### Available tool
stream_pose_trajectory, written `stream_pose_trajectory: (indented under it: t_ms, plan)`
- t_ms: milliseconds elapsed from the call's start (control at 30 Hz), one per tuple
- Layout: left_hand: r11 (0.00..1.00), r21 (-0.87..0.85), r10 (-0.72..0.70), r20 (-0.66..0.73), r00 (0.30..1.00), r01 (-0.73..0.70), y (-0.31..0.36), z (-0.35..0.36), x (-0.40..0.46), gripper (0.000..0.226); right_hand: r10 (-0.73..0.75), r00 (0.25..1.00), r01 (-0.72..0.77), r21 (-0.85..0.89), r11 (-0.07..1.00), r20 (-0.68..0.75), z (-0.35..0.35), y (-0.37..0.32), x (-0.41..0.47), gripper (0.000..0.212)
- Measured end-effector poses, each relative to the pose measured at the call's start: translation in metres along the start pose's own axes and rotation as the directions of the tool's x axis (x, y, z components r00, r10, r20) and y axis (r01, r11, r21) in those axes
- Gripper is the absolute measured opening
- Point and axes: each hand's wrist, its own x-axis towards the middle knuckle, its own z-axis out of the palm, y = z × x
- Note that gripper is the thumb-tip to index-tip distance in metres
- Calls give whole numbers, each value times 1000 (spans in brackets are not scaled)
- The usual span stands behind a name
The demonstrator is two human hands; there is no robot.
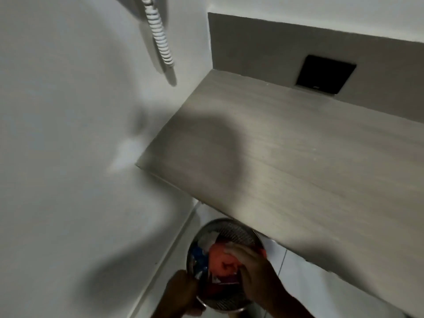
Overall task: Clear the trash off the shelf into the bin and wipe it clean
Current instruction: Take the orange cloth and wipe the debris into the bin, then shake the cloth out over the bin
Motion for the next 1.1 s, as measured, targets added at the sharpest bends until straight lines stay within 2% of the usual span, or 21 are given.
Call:
stream_pose_trajectory:
  t_ms: [100,200,267,333,400,467,500,567,633,700,800,933,1000,1067,1100]
  plan:
    - [985,170,-28,71,997,16,-19,51,22,38,130,986,-126,41,991,-103,-8,46,-29,47]
    - [995,96,-6,79,997,-2,-31,116,44,26,223,960,-214,72,974,-167,-11,91,-53,31]
    - [995,-50,-77,107,991,83,-46,165,65,20,260,945,-251,66,966,-201,-9,130,-75,67]
    - [971,-151,-162,158,974,186,-62,215,90,27,359,913,-344,105,933,-193,-7,174,-102,77]
    - [938,-235,-209,202,957,255,-77,261,112,35,474,861,-456,136,880,-183,-3,215,-132,65]
    - [915,-311,-200,199,959,256,-98,313,131,48,573,796,-554,146,819,-193,2,255,-168,45]
    - [903,-348,-193,194,962,252,-107,338,137,47,621,757,-598,167,784,-202,3,272,-186,38]
    - [895,-373,-175,212,962,245,-125,378,148,25,684,695,-639,245,729,-223,4,299,-212,34]
    - [891,-370,-174,258,950,263,-142,414,163,25,722,651,-667,277,692,-235,5,323,-229,34]
    - [882,-366,-196,286,938,296,-151,436,173,28,717,656,-673,246,697,-235,7,340,-237,34]
    - [909,-291,-217,278,936,297,-170,458,180,10,708,667,-672,221,706,-232,16,359,-244,37]
    - [930,-225,-228,263,937,289,-172,464,166,5,664,704,-633,203,747,-250,27,364,-247,42]
    - [972,-142,-174,116,978,189,-151,460,141,20,606,752,-580,176,795,-259,21,354,-251,44]
    - [997,-67,39,-92,995,-45,-119,445,106,35,531,805,-518,121,847,-266,10,333,-254,46]
    - [991,-27,127,-159,979,-133,-103,436,85,58,500,822,-489,110,865,-272,3,318,-257,45]
